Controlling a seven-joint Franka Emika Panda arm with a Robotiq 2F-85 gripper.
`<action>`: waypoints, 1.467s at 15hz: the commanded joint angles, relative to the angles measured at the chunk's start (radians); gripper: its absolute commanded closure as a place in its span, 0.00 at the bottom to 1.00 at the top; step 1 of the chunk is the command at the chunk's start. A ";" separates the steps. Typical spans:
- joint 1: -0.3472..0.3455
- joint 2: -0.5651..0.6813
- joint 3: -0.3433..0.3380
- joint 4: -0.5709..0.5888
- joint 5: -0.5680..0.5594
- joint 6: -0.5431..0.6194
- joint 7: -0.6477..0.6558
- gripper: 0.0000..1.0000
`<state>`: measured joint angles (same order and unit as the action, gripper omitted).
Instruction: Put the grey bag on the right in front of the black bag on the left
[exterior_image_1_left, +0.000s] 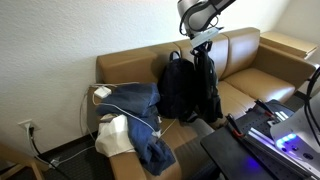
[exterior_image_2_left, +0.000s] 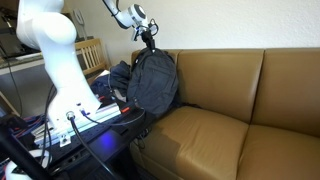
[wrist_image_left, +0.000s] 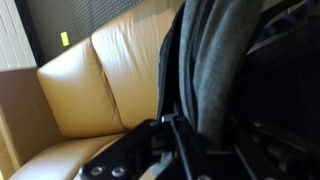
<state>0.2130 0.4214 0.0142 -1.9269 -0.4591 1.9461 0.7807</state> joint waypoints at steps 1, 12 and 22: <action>0.077 -0.038 0.061 -0.056 0.026 -0.040 -0.007 0.95; 0.274 0.232 -0.004 0.309 -0.138 -0.026 0.603 0.95; 0.282 0.370 0.014 0.234 -0.379 0.014 0.859 0.95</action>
<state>0.5203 0.7985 -0.0022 -1.6321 -0.8113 1.9276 1.6428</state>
